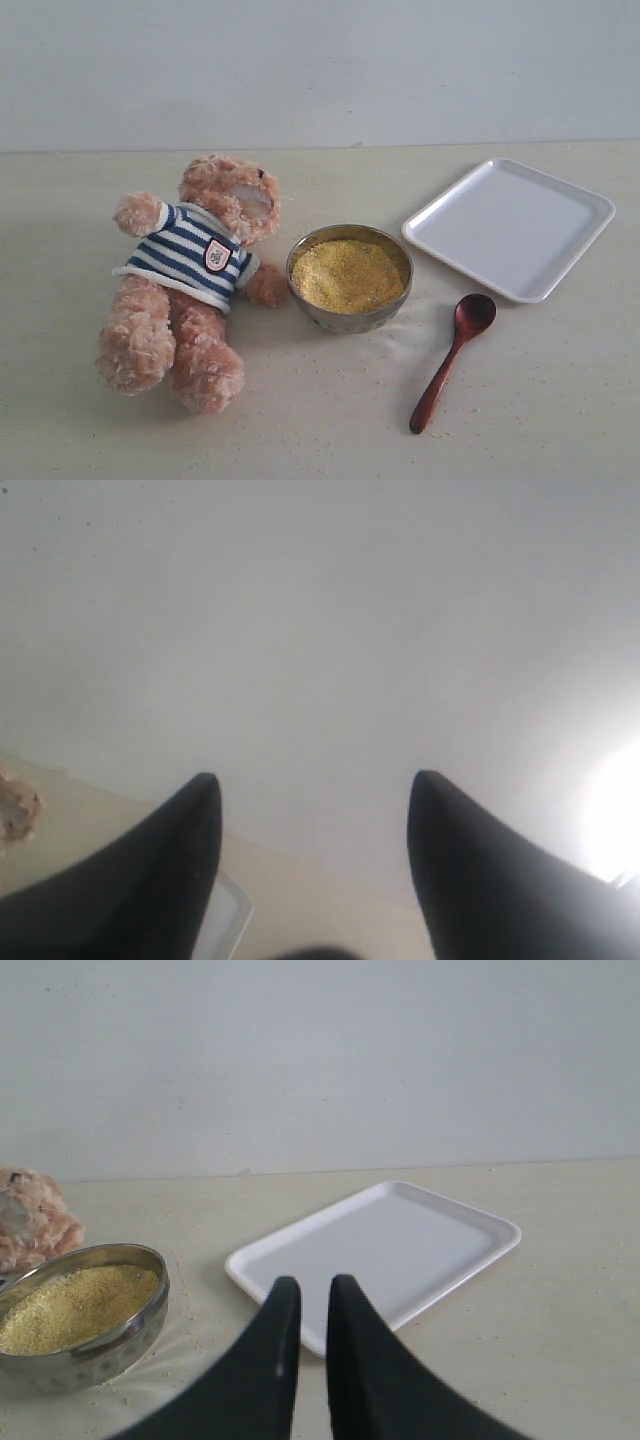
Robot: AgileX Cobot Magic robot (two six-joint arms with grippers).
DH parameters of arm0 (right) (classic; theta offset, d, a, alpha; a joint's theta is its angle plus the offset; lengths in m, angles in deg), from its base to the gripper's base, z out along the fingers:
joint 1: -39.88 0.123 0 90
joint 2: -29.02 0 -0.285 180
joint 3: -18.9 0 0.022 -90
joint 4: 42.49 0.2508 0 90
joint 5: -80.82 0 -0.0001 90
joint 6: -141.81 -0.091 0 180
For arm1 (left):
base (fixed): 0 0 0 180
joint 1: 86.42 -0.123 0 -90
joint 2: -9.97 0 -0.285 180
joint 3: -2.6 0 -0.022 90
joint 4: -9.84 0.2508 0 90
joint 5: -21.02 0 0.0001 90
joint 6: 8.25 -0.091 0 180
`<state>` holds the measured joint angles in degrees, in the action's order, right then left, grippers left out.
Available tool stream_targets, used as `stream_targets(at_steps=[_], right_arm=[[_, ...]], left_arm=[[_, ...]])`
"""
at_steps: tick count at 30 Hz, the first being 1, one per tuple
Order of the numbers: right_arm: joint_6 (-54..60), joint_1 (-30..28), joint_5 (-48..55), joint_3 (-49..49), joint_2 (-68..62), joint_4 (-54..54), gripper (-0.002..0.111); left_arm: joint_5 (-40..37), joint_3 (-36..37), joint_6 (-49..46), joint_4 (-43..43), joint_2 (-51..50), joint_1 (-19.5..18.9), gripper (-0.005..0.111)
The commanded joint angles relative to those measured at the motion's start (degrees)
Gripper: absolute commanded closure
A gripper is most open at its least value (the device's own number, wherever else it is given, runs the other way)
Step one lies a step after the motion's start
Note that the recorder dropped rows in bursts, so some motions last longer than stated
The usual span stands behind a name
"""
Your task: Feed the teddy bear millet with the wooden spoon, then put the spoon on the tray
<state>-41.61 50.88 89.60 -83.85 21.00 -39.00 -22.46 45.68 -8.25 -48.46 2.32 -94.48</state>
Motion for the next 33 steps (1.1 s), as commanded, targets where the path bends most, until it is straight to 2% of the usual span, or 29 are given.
stream_targets(at_steps=[1, 3, 5, 8, 9, 15, 17, 22, 26, 30, 33], right_arm=[[0.3, -0.2, -0.3, 0.0, 0.2, -0.2, 0.096], [0.3, -0.2, -0.3, 0.0, 0.2, -0.2, 0.096], [0.3, -0.2, -0.3, 0.0, 0.2, -0.2, 0.096], [0.3, 0.0, -0.3, 0.0, 0.2, -0.2, 0.096], [0.3, 0.1, -0.3, 0.0, 0.2, -0.2, 0.096], [0.3, 0.5, -0.3, 0.0, 0.2, -0.2, 0.096], [0.3, 0.5, -0.3, 0.0, 0.2, -0.2, 0.096], [0.3, 0.5, -0.3, 0.0, 0.2, -0.2, 0.096], [0.3, 0.5, -0.3, 0.0, 0.2, -0.2, 0.096], [0.3, 0.5, -0.3, 0.0, 0.2, -0.2, 0.096], [0.3, 0.5, -0.3, 0.0, 0.2, -0.2, 0.096]], left_arm=[[-5.3, -0.2, -3.7, 1.0, -1.4, 0.3, 0.061], [-8.5, -0.2, -8.0, 1.8, -4.9, 0.3, 0.063], [-10.5, -0.2, -14.9, 2.2, -10.4, 0.3, 0.057], [-7.0, -0.3, -26.7, 3.1, -18.8, 0.8, 0.038], [-6.0, -0.4, -27.9, 3.5, -20.4, 1.1, 0.036], [-1.8, -0.4, -42.9, 3.7, -37.7, 1.5, 0.036], [-0.3, -0.4, -46.2, 1.0, -44.4, 1.5, 0.036], [1.9, -3.1, -62.8, -4.5, -62.7, 1.5, 0.035], [1.8, -6.5, -68.5, -7.0, -74.2, 1.5, 0.025], [1.4, -7.8, -75.6, -13.5, -82.9, 1.7, 0.024], [1.7, -8.5, -79.2, -14.7, -86.9, 3.5, 0.024]])
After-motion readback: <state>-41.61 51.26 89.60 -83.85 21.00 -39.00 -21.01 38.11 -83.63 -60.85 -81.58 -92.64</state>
